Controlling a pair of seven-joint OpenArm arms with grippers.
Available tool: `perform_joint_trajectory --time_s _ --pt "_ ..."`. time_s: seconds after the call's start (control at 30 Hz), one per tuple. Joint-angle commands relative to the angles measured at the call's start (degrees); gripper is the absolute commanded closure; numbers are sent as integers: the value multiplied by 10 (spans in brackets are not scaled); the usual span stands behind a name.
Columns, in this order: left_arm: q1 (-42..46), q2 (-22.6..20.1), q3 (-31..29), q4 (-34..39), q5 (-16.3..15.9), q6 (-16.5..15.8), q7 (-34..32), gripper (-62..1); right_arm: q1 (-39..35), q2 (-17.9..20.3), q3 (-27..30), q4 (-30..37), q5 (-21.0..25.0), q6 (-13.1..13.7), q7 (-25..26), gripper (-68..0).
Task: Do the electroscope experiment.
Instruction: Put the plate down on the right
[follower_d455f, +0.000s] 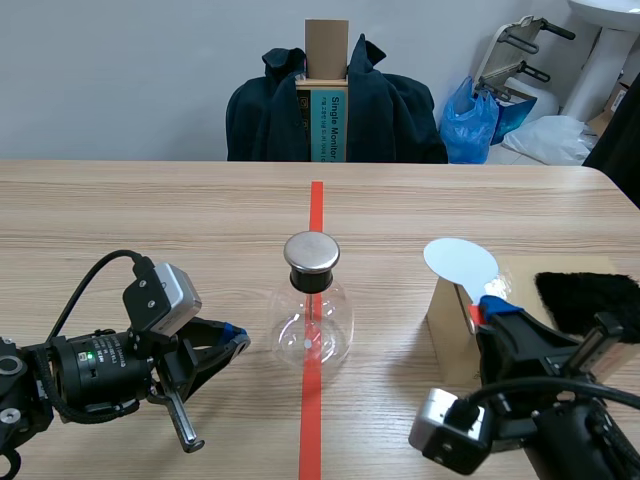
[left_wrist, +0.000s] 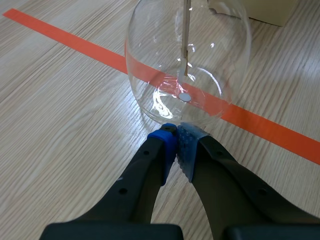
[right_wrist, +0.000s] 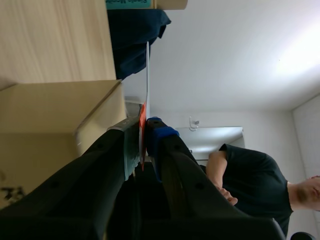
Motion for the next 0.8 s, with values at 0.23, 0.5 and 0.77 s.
perform_joint_trajectory --time_s 0.23,0.5,0.77 --pt "-3 1 -5 9 -8 1 -9 -19 -31 17 38 13 5 -35 -13 -9" --pt "-3 1 -5 9 -8 1 -9 -19 -37 17 50 13 11 -35 -20 -9" --pt "-3 1 -5 9 -8 1 -7 -19 -49 16 49 13 26 -35 -18 -99"
